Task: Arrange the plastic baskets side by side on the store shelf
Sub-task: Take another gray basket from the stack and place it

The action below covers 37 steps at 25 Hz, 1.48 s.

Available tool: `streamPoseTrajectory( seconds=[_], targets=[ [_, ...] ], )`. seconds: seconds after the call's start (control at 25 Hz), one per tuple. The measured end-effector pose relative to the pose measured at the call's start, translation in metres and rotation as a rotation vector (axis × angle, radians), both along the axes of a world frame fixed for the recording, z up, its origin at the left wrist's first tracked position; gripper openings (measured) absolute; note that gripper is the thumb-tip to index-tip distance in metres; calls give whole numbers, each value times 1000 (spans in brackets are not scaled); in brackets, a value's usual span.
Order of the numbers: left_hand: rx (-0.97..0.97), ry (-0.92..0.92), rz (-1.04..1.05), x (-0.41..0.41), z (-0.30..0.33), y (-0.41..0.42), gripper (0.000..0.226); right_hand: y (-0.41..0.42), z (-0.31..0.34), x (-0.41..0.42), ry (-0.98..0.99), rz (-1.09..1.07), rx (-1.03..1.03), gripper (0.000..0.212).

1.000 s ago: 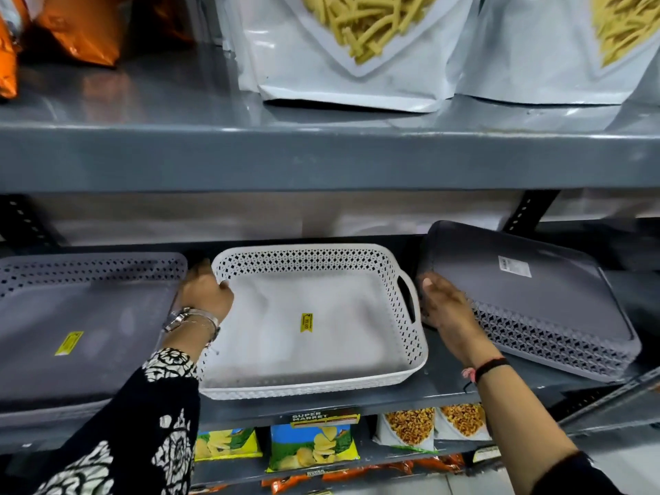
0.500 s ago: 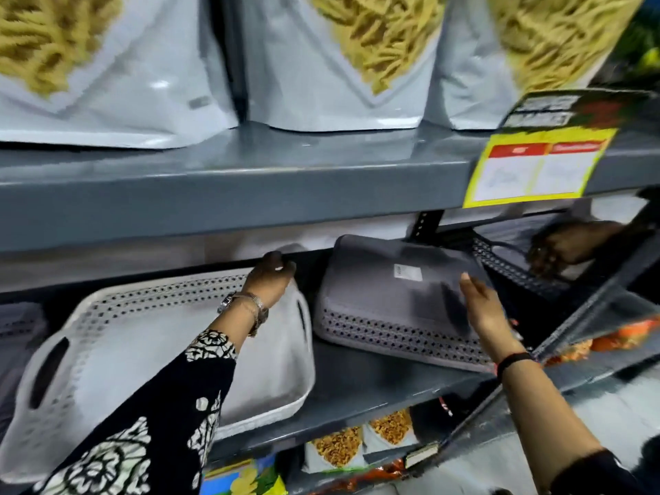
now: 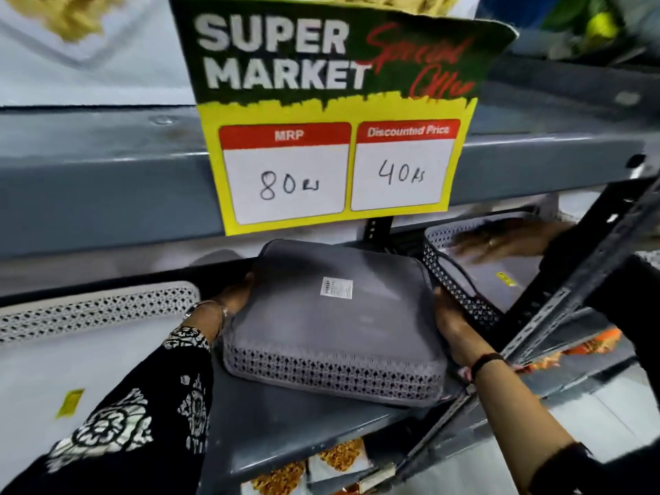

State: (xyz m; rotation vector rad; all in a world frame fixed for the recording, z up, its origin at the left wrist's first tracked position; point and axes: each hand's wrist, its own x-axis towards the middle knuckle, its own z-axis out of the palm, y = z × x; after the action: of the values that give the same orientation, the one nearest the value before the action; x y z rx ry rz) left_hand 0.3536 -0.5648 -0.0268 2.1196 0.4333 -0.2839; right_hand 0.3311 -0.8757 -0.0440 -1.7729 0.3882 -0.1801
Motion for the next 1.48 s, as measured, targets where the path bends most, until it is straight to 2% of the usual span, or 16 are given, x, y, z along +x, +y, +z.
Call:
streamPoseTrajectory(
  seconds=[0.08, 0.16, 0.32, 0.4, 0.48, 0.56, 0.64, 0.68, 0.72, 0.8, 0.84, 0.88, 0.96, 1.08, 1.24, 1.48],
  targets=[
    [-111, 75, 63, 3, -8, 8, 62, 1, -3, 5, 38, 38, 36, 35],
    [-255, 60, 175, 2, -14, 16, 74, 0, -1, 9, 64, 75, 46, 40],
    [-754, -100, 302, -17, 20, 8, 75, -3, 23, 17, -137, 166, 212, 34],
    [-897, -172, 366, -22, 35, 8, 78, -8, 28, 26, -95, 171, 325, 29],
    [-1000, -240, 364, -28, 44, 10, 67, -11, 38, 23, -72, 156, 482, 29],
    [-946, -194, 301, -39, 54, 7, 46, -15, 42, 15, -31, 177, 610, 43],
    [-841, -100, 263, -42, 48, 17, 52, -17, 52, 5, -15, 262, 675, 55],
    [-803, -68, 264, -44, 49, 19, 60, -19, 55, 2, -7, 278, 675, 52],
    [-748, -56, 284, -44, 46, 23, 57, -21, 58, -1, 17, 298, 672, 48],
    [-640, -34, 286, -45, 44, 29, 31, -24, 61, -4, 79, 259, 655, 61],
    [-561, -24, 253, -47, 41, 30, 24, -26, 61, -4, 124, 234, 625, 62],
    [-449, -9, 224, -45, 36, 30, 22, -27, 61, -5, 155, 218, 588, 52],
    [-227, 6, 191, -50, 33, 21, 21, -24, 61, -10, 195, 150, 514, 18],
    [15, -20, 214, -57, 26, 9, 38, -28, 52, -6, 278, 33, 239, 18],
    [190, -60, 187, -64, 15, -1, 34, -29, 30, -9, 277, 1, -133, 29],
    [265, -62, 217, -79, 1, -14, 49, -21, 0, -17, 223, -122, -255, 33]
  ],
)
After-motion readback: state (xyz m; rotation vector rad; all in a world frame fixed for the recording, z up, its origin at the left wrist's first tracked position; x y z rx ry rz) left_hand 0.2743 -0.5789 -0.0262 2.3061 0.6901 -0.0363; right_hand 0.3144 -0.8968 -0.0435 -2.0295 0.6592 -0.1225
